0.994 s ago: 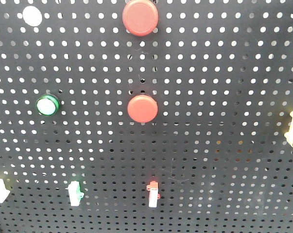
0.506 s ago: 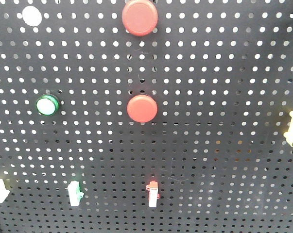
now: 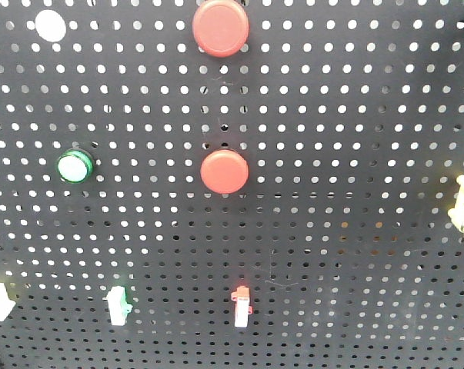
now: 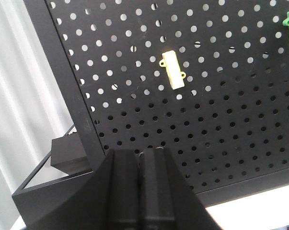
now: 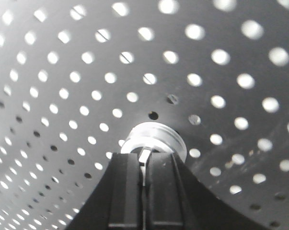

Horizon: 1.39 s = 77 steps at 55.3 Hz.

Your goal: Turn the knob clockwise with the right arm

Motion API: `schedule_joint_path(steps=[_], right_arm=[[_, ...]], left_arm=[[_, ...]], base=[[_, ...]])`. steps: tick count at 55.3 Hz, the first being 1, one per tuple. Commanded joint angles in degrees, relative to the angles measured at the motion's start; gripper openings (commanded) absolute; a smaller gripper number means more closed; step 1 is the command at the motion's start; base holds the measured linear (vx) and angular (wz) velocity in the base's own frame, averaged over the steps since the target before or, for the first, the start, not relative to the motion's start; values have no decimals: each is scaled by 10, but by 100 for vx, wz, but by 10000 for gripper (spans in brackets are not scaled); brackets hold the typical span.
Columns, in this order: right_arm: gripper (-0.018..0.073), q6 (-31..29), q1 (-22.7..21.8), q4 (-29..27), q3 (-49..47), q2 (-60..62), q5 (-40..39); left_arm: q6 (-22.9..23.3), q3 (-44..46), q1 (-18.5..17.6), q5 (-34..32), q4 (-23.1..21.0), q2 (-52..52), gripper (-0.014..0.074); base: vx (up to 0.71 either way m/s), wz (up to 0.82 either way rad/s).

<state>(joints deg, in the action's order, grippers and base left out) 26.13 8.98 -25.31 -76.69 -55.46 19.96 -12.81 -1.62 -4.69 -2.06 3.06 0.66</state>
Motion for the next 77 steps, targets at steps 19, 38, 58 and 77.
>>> schedule_joint_path(steps=[19, 38, 58, 77], right_arm=[[2, -44, 2, 11, -10, 11, -19], [2, -98, 2, 111, -10, 124, 27], [2, -293, 2, 284, 48, 271, 114], [2, -355, 2, 282, 327, 359, -89]], left_arm=[[2, -19, -4, -44, -3, 9, -6], [2, -19, -4, -44, -3, 9, -6], [2, -19, -4, -44, -3, 9, -6], [2, -19, -4, -44, -3, 9, -6]], base=[[0, 0], [0, 0], [0, 0], [0, 0]])
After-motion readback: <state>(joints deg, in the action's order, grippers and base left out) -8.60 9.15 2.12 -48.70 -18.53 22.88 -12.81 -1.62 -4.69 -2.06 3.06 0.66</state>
